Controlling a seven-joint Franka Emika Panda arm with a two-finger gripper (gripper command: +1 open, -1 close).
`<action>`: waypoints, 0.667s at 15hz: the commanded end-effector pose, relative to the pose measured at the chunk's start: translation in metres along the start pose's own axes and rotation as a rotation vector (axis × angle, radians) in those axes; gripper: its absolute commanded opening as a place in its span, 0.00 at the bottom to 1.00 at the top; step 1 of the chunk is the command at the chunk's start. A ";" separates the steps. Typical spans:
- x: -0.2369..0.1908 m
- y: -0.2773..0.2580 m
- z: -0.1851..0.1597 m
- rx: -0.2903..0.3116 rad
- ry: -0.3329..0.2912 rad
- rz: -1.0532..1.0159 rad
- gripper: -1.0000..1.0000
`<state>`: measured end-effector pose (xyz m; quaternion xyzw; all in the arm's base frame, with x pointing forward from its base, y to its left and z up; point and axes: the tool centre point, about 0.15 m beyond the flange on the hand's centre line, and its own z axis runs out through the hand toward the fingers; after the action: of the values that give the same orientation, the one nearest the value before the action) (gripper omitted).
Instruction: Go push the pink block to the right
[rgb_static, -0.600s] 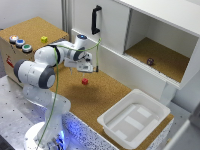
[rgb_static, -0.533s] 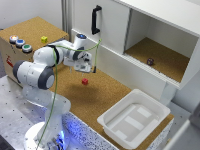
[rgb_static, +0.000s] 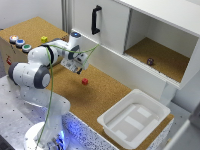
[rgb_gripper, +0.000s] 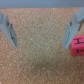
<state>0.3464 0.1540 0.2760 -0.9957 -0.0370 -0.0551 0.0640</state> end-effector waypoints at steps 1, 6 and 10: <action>0.018 -0.006 0.043 0.083 -0.023 0.025 0.00; 0.037 -0.002 0.055 0.042 -0.052 -0.045 0.00; 0.051 0.019 0.071 0.064 -0.047 -0.006 0.00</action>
<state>0.3677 0.1592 0.2390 -0.9948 -0.0421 -0.0582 0.0724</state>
